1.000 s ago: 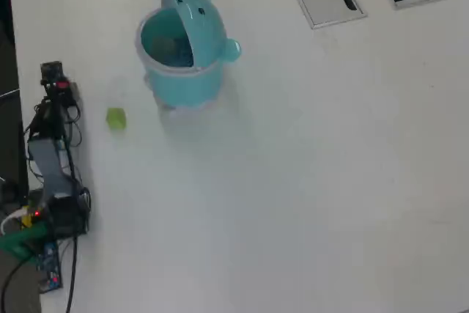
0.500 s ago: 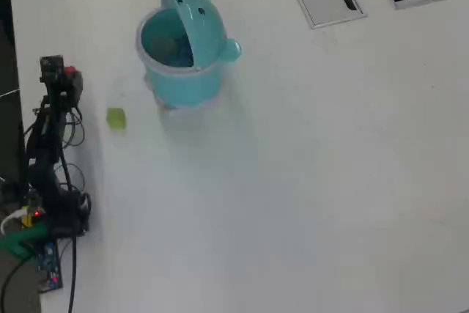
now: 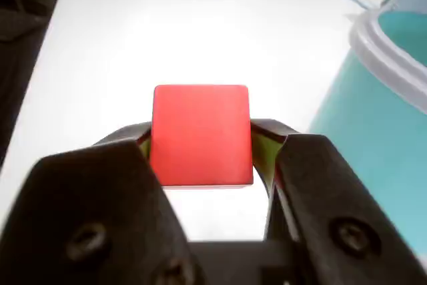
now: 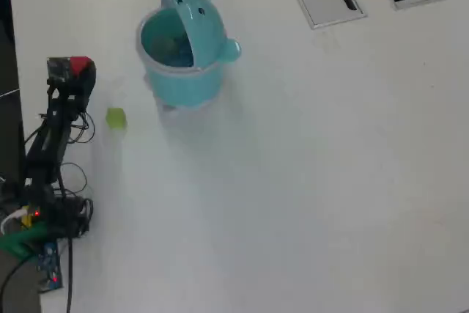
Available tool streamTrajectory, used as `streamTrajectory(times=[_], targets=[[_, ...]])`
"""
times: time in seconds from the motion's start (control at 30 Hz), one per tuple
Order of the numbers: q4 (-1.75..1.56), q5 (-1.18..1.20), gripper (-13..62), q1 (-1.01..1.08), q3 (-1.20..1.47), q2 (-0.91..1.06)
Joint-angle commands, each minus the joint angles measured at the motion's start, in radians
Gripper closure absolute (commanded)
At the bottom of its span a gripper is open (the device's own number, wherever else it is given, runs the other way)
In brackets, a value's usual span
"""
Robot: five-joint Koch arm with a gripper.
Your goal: Grasp RGB lego blocks and put them in the bin one by one.
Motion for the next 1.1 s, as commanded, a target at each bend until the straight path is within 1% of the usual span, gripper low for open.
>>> streamTrajectory(times=[0.0, 0.07, 0.23, 0.53, 0.63, 0.8, 1.0, 1.07], targets=[[-0.117, -0.009, 44.0, 0.015, -0.092, 0.063], [-0.117, -0.008, 44.0, 0.026, -0.114, 0.069], [-0.117, -0.003, 44.0, 0.078, -0.285, 0.061], [-0.123, 0.005, 44.0, 0.115, -0.477, -0.037], [-0.123, 0.011, 44.0, 0.118, -0.538, -0.091], [-0.124, 0.029, 43.9, 0.161, -0.71, -0.244], [-0.146, 0.037, 43.9, 0.225, -0.804, -0.348], [-0.216, 0.037, 43.9, 0.272, -0.795, -0.377]])
